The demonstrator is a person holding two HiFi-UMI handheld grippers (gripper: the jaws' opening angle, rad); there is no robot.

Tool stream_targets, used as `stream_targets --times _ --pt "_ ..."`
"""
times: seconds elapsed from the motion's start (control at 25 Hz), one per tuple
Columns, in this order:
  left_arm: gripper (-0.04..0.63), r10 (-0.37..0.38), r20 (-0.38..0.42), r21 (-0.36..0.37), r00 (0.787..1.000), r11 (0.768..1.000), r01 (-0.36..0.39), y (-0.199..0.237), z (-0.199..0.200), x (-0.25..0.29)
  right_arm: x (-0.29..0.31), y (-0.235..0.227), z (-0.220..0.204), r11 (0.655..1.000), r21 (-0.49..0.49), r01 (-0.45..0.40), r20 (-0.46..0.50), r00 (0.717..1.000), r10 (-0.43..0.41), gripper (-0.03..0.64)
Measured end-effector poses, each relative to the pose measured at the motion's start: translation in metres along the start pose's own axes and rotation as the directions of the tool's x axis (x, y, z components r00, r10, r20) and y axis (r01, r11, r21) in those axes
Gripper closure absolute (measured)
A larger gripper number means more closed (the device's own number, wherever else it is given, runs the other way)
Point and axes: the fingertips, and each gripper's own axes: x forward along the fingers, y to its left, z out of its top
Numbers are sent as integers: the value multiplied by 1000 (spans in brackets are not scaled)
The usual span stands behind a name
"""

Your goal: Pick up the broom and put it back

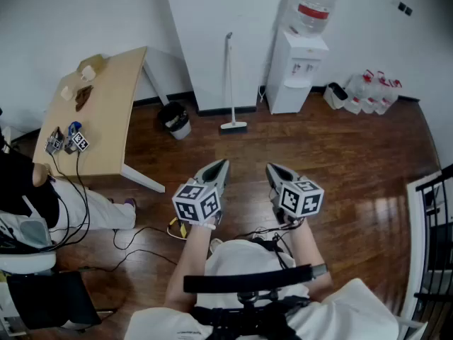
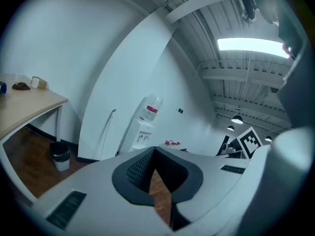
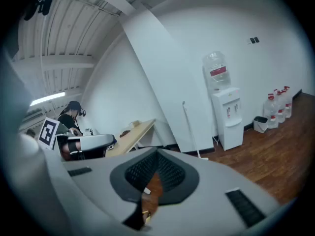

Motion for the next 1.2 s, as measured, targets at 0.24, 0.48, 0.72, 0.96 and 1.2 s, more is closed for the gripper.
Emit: stream_targets --times 0.24,0.48,0.72,0.96,1.2 --pt "606 21 -2 -7 1000 1000 -21 5 0 8 1 -14 -1 1000 12 7 -3 1000 -7 606" --pt "606 53 -19 -9 998 999 -53 -4 -6 29 -12 -55 2 999 52 16 15 1000 -17 606" --pt "606 70 22 11 997 997 -71 -31 -4 58 -22 -97 8 999 33 1 23 1000 -2 606" --pt "606 89 22 35 996 995 -89 -40 -9 82 -23 -130 13 998 59 -6 31 999 4 606" --pt "606 85 37 48 996 995 -87 -29 8 113 -3 -146 32 999 48 -15 41 999 13 606"
